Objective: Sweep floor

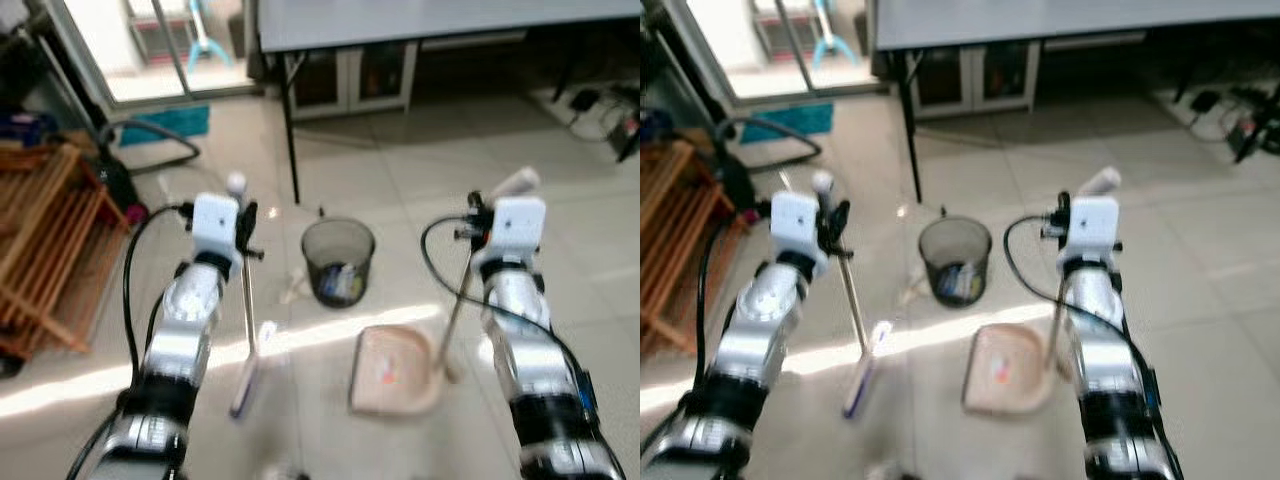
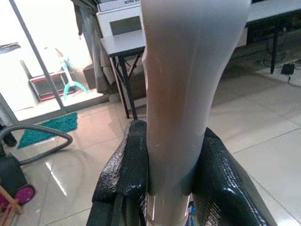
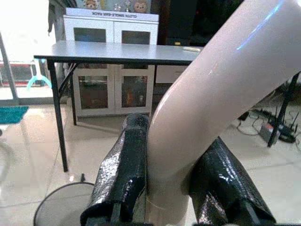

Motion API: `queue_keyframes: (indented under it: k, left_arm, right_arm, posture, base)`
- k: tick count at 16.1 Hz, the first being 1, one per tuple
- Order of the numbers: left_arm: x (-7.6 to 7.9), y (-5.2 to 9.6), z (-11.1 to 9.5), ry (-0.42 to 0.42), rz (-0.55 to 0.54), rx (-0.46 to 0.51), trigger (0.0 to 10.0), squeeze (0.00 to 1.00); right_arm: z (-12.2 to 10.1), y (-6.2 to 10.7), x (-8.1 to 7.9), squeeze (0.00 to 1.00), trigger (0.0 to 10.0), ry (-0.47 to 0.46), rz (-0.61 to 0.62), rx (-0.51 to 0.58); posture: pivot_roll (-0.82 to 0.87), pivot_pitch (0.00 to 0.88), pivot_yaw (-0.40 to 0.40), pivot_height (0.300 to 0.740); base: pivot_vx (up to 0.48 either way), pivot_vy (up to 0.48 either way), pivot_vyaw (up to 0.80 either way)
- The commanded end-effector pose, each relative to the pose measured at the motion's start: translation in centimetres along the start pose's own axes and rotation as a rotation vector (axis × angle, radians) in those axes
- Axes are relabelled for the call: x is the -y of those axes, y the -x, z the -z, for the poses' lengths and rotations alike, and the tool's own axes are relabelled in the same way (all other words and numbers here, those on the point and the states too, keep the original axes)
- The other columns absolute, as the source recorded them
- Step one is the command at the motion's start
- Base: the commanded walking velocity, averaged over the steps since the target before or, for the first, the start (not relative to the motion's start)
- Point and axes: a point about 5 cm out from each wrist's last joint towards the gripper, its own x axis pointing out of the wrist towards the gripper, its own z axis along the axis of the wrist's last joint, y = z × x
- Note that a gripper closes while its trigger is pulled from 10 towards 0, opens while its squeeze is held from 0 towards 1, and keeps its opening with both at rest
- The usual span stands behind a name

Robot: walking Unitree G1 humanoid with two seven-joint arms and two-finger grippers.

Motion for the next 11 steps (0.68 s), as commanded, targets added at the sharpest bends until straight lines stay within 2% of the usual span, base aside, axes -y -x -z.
queue_keyframes:
  k: [1, 4, 9, 11]
  left_arm:
    - [-0.3, 0.0, -0.4, -0.011, -0.009, 0.016, 10.0, 0.00]
    - [-0.4, 0.0, -0.3, -0.040, -0.007, 0.009, 10.0, 0.00]
    - [-0.5, 0.1, 0.0, -0.054, -0.007, 0.001, 10.0, 0.00]
    - [-0.8, -0.2, -0.6, -0.048, -0.010, 0.021, 10.0, 0.00]
  right_arm:
    - [-0.8, -0.4, 0.6, 0.00, 10.0, 0.014, 0.028, 0.040]
    - [-1.2, -0.9, 0.2, 0.00, 10.0, 0.049, 0.003, 0.065]
    - [-1.5, -1.5, 0.6, 0.00, 10.0, 0.056, 0.025, 0.081]
    - [-2.6, -2.0, 0.4, 0.00, 10.0, 0.105, -0.015, 0.148]
  posture:
    - [0.00, 0.056, 0.088, 0.740]
    - [0.01, 0.074, 0.084, 0.740]
    - [0.02, 0.087, 0.084, 0.740]
    - [0.03, 0.097, 0.072, 0.740]
  base:
    - [0.000, 0.000, 0.00]
    - [0.000, 0.000, 0.00]
    - [0.000, 0.000, 0.00]
    - [0.000, 0.000, 0.00]
